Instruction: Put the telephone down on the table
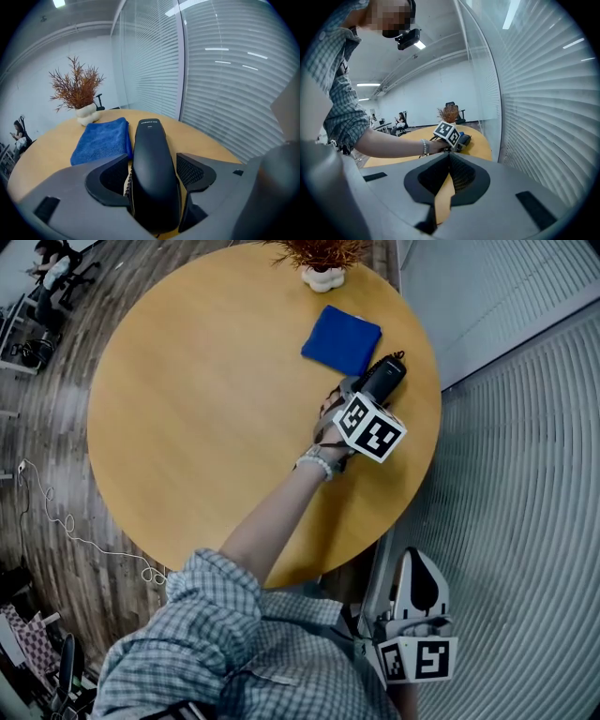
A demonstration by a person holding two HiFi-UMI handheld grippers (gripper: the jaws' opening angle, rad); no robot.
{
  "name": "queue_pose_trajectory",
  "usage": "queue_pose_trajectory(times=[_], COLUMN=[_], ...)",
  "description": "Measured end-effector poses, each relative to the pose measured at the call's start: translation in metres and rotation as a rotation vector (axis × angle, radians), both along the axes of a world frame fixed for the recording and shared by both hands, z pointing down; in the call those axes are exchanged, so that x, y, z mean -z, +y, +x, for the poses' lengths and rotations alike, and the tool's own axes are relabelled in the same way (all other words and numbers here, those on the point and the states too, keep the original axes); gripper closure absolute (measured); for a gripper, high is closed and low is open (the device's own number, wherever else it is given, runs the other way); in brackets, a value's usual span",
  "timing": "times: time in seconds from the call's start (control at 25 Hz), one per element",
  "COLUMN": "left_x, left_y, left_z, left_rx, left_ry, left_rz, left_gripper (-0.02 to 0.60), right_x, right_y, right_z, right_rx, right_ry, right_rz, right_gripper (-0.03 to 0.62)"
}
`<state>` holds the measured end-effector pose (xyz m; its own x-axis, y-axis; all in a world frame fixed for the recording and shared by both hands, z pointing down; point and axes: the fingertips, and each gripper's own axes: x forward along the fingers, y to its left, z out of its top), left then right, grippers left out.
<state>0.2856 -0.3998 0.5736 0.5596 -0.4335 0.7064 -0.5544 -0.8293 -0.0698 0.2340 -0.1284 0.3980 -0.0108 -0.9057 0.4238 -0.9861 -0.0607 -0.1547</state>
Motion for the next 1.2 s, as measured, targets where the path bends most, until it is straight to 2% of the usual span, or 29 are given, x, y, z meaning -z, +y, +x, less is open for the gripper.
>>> queue_pose_trajectory(times=[0.32, 0.56, 0.72, 0.92, 1.08, 1.2], left_x=[0.063, 0.131, 0.173, 0.212, 0.245, 0.262], left_y=[0.021, 0.054, 0.080, 0.114, 0.140, 0.161], left_z=[-0.024, -0.055, -0.082, -0.120, -0.152, -0.176], left_rx=[0.032, 0.044, 0.042, 0.065, 0.110, 0.146], left_ry=[0.157, 0.253, 0.279, 0.344, 0.394, 0.420], left_rz=[0.065, 0.157, 0.234, 0.256, 0.328, 0.365], left_gripper=[0.256, 0.258, 0.258, 0.259, 0.315, 0.421], right_x=[0.016, 0.039, 0.061, 0.083, 0.095, 0.101], right_y=[0.000, 0.001, 0.000, 0.002, 0.006, 0.013], right_z=[-0.013, -0.016, -0.015, -0.015, -0.016, -0.021], right_rx=[0.053, 0.079, 0.088, 0.087, 0.098, 0.108], right_ry=[0.025, 0.055, 0.073, 0.098, 0.107, 0.113], right_rz=[0.045, 0.102, 0.168, 0.224, 0.260, 0.279], right_gripper=[0.588, 0.588, 0.588, 0.588, 0.588, 0.588])
